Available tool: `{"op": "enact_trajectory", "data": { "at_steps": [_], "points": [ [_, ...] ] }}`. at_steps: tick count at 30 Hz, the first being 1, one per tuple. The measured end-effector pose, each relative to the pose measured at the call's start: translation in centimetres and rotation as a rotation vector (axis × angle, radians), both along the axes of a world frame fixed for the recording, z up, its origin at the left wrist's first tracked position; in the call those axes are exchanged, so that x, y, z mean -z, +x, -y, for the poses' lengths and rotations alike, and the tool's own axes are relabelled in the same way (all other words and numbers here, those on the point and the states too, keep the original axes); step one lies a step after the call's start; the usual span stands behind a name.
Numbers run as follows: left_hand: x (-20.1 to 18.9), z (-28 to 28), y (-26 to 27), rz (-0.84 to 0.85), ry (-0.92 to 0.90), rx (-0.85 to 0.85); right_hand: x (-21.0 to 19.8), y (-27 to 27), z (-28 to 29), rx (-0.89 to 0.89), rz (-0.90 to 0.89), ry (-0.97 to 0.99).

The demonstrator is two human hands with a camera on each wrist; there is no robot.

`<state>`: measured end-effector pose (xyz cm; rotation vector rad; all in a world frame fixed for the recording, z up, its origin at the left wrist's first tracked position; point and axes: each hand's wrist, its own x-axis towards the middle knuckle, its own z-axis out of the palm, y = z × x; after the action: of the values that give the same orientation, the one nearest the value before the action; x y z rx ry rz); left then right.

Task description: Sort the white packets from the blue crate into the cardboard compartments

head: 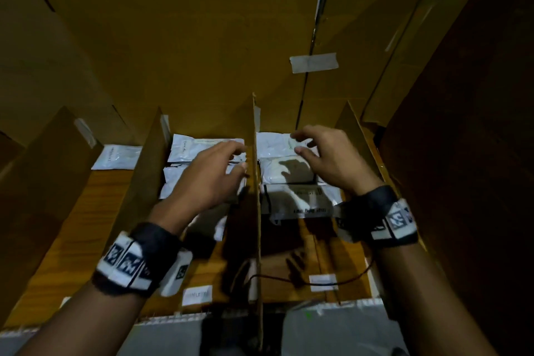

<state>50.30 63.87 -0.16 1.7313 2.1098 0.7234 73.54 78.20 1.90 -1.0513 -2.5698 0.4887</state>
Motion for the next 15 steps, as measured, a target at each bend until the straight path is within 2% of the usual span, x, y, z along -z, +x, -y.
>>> {"op": "enact_trajectory", "data": {
  "at_steps": [4, 7, 11, 15],
  "points": [
    [-1.3, 6.7, -1.6, -0.053, 0.020, 0.029, -5.6, 0.8, 7.1, -0.021, -0.133, 0.016],
    [-2.0, 11.3, -2.7, -0.043, 0.023, 0.005, -7.6, 0.1, 13.5, -0.042, -0.129, 0.001],
    [-1.9, 18.8, -4.7, -0.031, 0.042, 0.036, -7.5, -1.8, 21.7, -0.077, -0.070, -0.034],
    [-1.2, 28.5, -8.6, 0.002, 0.054, 0.010, -5.2, -5.8, 29.5, -0.081, -0.070, -0.111]
  ]
}}
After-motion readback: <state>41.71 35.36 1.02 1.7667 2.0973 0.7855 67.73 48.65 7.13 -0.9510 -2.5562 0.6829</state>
